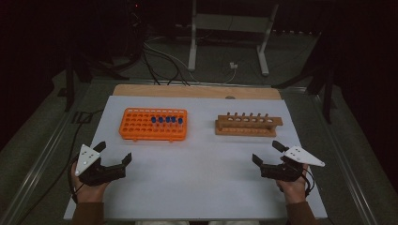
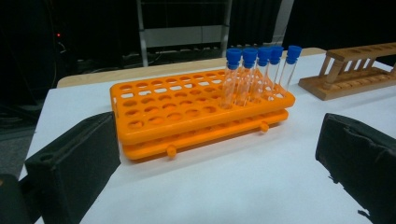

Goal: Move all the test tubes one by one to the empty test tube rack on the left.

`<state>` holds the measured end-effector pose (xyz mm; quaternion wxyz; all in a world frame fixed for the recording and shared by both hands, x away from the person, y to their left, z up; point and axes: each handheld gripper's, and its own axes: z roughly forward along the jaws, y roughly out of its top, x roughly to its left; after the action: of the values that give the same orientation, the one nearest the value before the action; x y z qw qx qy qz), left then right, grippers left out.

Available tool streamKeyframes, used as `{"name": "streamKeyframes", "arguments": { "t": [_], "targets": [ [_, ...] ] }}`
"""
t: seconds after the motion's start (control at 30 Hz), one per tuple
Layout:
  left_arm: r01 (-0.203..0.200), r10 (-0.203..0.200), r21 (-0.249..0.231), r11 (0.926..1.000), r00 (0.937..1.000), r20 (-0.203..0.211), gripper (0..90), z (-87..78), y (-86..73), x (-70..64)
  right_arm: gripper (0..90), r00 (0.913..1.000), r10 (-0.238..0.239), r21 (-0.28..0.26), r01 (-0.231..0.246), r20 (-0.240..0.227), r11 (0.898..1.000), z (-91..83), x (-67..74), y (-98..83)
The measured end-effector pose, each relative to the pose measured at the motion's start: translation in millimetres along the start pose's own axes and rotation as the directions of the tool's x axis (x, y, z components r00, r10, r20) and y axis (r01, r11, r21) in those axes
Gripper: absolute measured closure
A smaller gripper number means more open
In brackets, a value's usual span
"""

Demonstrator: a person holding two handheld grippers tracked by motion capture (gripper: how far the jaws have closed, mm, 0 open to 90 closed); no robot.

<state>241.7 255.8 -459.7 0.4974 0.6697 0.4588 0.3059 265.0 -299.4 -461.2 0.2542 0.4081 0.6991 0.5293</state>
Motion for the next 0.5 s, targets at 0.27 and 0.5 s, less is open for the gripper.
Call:
{"name": "streamKeyframes", "arguments": {
  "t": [0.27, 0.5],
  "targets": [
    [0.009, -0.009, -0.01, 0.9999, 0.9999, -0.005, 0.7, -4.3, -3.0, 3.0, 2.9, 1.0, -0.001, 0.0, 0.001, -0.001, 1.0, -0.1, 0.3, -0.9],
    [0.01, -0.01, -0.009, 0.9999, 0.9999, -0.009, 0.7, -4.8, -3.9, 3.7, 2.9, 1.0, 0.007, 0.008, -0.007, 0.003, 1.0, 0.6, -1.4, -3.4]
  ]
}}
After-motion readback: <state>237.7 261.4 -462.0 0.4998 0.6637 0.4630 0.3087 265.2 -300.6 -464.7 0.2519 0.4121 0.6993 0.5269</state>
